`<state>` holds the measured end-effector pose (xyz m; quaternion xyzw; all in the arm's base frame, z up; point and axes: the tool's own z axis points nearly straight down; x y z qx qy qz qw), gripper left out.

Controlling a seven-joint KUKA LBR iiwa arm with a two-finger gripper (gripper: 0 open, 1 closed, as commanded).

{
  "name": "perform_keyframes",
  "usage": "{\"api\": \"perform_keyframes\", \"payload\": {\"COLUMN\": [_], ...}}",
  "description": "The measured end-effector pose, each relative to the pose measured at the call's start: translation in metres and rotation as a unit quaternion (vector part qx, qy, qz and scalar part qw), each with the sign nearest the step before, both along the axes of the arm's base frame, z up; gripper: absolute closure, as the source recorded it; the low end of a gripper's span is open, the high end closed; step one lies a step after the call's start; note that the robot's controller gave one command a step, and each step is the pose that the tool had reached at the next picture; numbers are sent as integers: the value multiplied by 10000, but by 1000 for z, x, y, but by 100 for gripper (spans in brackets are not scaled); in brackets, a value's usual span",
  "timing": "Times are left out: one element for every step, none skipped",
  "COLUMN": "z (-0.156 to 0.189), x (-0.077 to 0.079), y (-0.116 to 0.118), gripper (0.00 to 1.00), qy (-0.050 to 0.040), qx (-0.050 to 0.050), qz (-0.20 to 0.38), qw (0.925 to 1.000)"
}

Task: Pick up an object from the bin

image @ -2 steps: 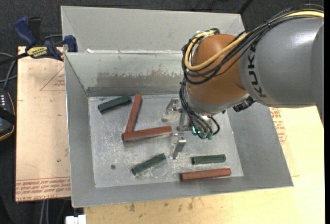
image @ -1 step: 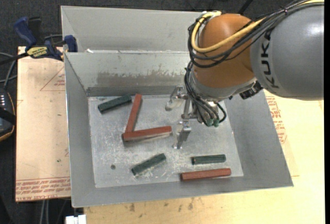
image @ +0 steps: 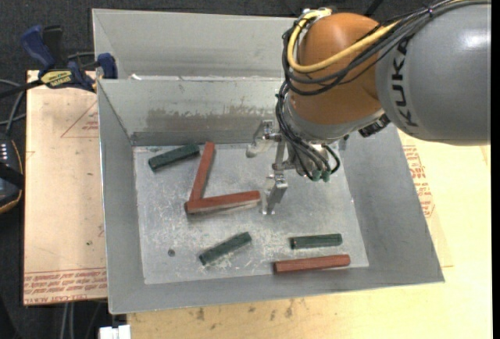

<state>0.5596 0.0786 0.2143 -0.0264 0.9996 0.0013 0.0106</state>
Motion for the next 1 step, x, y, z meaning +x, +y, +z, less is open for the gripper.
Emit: {"api": "perform_keyframes", "payload": {"z": [-68], "x": [7], "y": [1], "gripper": [0], "qy": [77], "qx": [-11], "qz": [205], "qw": [9998]}}
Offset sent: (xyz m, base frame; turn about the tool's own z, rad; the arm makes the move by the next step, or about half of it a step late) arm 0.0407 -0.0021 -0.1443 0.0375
